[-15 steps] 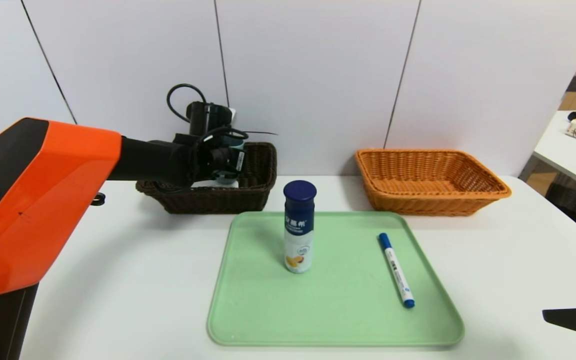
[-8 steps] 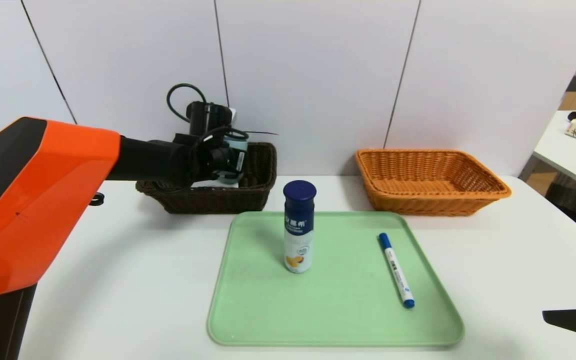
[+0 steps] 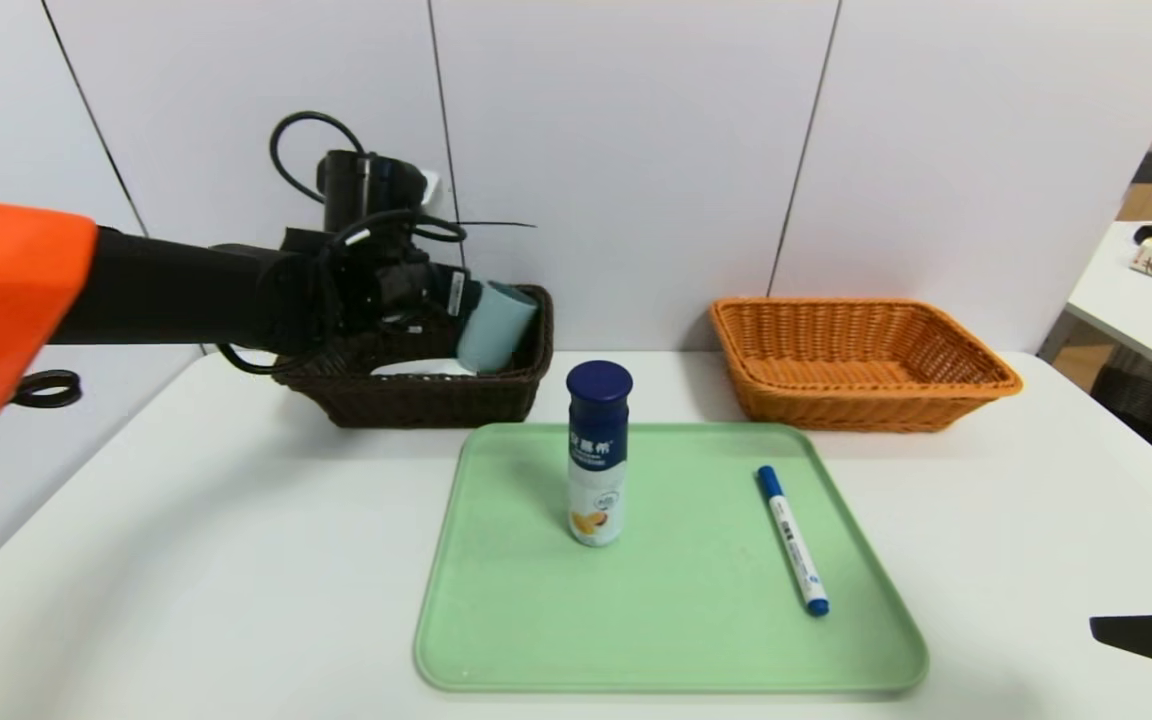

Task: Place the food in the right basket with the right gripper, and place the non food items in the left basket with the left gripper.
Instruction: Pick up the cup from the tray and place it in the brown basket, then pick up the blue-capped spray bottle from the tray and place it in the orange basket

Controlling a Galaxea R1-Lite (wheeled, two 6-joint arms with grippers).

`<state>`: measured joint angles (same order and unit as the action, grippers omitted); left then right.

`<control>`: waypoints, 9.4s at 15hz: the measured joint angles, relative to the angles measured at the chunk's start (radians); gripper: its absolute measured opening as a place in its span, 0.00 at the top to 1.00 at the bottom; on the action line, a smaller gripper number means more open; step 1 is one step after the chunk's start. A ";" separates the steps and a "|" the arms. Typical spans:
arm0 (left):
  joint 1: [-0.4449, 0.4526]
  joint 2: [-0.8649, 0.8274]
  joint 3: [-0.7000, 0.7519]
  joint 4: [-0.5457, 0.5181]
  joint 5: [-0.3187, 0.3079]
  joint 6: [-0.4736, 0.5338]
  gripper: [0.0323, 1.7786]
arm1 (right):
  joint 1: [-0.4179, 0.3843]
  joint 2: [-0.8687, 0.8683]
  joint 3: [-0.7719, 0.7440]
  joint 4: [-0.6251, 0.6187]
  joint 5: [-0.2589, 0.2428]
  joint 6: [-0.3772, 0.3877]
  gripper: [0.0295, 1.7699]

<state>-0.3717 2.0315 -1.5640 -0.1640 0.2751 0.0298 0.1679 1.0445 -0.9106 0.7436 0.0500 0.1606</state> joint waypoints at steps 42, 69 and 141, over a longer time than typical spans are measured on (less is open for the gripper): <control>-0.309 -0.835 0.755 0.179 -0.163 -0.105 0.05 | 0.546 0.688 0.021 -1.290 0.068 -0.202 0.04; -0.309 -0.791 0.756 0.177 -0.169 -0.105 0.05 | 0.561 0.857 0.022 -1.523 -0.001 -0.200 0.41; -0.311 -0.716 0.742 0.176 -0.164 -0.103 0.05 | -0.146 1.032 -0.350 -1.431 0.033 -0.256 0.22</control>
<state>-0.6826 1.3153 -0.8221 0.0119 0.1111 -0.0730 0.0215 2.0764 -1.2604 -0.6879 0.0828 -0.0955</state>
